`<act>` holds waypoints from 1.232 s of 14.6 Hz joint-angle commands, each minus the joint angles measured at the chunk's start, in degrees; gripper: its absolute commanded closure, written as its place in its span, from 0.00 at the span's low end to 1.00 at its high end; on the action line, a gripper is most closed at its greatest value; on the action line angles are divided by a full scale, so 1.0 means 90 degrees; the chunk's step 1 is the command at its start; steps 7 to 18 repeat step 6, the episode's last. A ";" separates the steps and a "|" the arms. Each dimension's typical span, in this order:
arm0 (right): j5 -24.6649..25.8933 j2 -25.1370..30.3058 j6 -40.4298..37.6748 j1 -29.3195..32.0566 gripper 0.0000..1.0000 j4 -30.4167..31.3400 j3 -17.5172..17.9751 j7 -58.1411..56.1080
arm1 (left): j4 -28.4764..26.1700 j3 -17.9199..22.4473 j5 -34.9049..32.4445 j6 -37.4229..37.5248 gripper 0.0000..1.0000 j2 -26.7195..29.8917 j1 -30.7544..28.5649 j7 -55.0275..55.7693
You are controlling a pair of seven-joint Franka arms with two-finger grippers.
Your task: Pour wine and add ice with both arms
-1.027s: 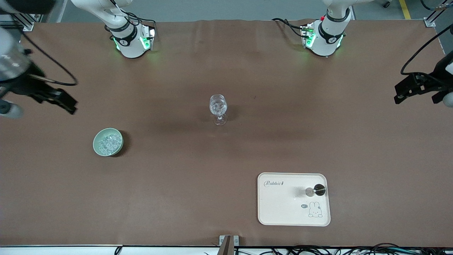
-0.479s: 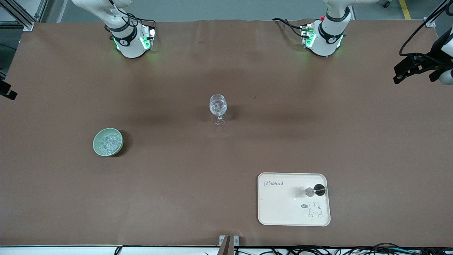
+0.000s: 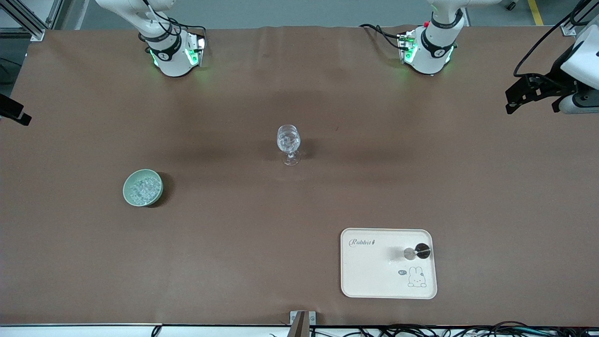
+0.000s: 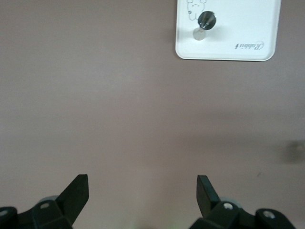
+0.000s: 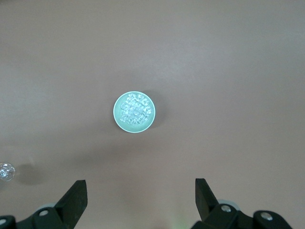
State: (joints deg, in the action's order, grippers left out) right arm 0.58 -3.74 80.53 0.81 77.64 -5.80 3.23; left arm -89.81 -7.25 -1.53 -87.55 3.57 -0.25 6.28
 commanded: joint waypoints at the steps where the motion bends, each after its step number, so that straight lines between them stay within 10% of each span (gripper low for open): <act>1: -0.0025 0.0200 0.0095 -0.0031 0.00 0.0240 0.0020 0.0031 | -0.0167 0.0015 0.0229 -0.0126 0.00 0.0131 -0.0011 0.0103; 18: -0.0015 0.0200 0.0104 -0.0031 0.00 0.0240 0.0039 0.0051 | -0.0099 0.0015 0.0151 -0.0116 0.00 0.0062 0.0018 0.0074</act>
